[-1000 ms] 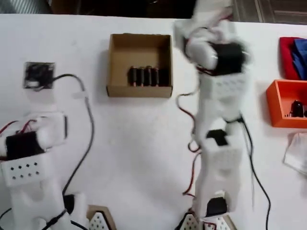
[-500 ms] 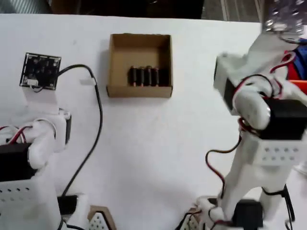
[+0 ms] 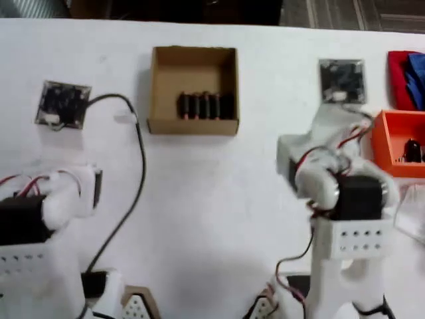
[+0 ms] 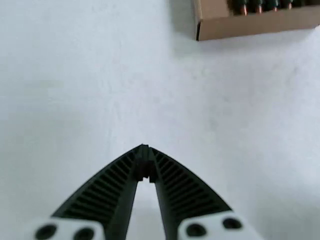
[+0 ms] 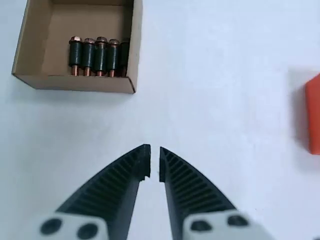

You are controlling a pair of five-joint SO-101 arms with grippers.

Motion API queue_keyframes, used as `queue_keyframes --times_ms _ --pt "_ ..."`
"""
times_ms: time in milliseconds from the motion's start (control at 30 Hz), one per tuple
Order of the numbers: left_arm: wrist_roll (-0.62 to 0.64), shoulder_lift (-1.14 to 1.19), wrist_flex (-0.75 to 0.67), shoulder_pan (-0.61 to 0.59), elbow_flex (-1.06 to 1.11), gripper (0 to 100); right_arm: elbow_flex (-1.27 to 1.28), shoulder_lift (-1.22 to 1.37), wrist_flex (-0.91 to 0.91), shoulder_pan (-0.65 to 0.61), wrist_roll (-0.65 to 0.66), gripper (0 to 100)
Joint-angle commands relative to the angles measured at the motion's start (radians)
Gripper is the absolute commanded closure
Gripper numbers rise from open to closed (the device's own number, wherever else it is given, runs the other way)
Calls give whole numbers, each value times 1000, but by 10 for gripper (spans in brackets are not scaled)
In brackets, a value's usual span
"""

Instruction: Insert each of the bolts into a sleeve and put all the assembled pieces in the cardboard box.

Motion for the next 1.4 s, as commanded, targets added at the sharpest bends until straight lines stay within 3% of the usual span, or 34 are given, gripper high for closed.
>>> queue_keyframes --times_ms 0,133,300,433,600,833,1133,1267,1367 --pt "5 -9 -21 6 124 973 170 -76 -79 -67 8 978" --pt "-3 -9 -230 6 357 973 379 -133 -246 -74 9 978" --pt "-3 -11 -388 9 469 963 594 -173 -453 -79 9 978" --pt "5 -81 -364 3 437 947 724 -199 -518 -70 9 978" --pt "-2 -433 -262 11 438 943 832 -277 -522 -71 6 978" --pt "-66 -951 -253 6 805 875 987 -460 -555 -77 6 978" --pt "-61 -931 -358 5 986 971 1301 -780 -587 -70 9 978" --pt "147 -931 -368 5 1061 971 1402 -937 -539 -68 0 978" --pt "207 -931 -373 3 1125 970 1395 -1043 -438 -68 0 978"
